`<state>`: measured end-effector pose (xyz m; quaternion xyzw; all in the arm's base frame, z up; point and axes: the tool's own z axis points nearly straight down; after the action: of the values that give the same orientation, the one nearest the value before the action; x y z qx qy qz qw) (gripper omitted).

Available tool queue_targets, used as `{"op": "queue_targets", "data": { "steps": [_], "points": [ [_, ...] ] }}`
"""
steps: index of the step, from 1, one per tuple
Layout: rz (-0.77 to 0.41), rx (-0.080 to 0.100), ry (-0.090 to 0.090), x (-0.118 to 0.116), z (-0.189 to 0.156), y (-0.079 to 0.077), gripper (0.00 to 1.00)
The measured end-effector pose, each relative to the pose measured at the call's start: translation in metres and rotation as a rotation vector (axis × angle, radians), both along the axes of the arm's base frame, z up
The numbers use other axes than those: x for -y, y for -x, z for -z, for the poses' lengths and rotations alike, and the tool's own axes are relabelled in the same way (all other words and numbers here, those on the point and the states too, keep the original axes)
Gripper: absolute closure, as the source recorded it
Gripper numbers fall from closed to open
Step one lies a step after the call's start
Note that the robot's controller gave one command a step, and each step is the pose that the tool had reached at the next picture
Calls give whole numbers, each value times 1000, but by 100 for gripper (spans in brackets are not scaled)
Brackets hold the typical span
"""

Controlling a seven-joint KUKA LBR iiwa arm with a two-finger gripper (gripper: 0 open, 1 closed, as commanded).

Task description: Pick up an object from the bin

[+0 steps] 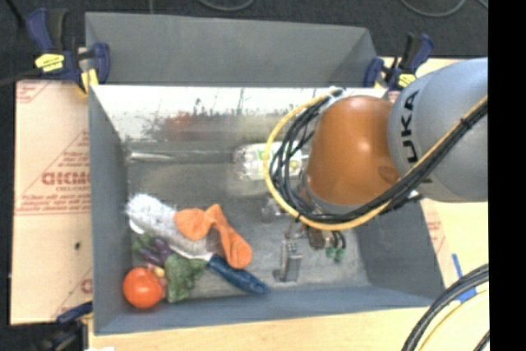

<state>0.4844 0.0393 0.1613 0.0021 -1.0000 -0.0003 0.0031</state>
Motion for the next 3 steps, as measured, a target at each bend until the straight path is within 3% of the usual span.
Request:
{"op": "queue_targets", "data": {
  "steps": [1, 2, 3],
  "points": [
    [1, 8, 0, 0, -4, -2, 0],
    [-47, 11, 1, -42, 31, -17, 0],
    [-156, 9, -2, -70, 59, -8, 0]
  ]
}}
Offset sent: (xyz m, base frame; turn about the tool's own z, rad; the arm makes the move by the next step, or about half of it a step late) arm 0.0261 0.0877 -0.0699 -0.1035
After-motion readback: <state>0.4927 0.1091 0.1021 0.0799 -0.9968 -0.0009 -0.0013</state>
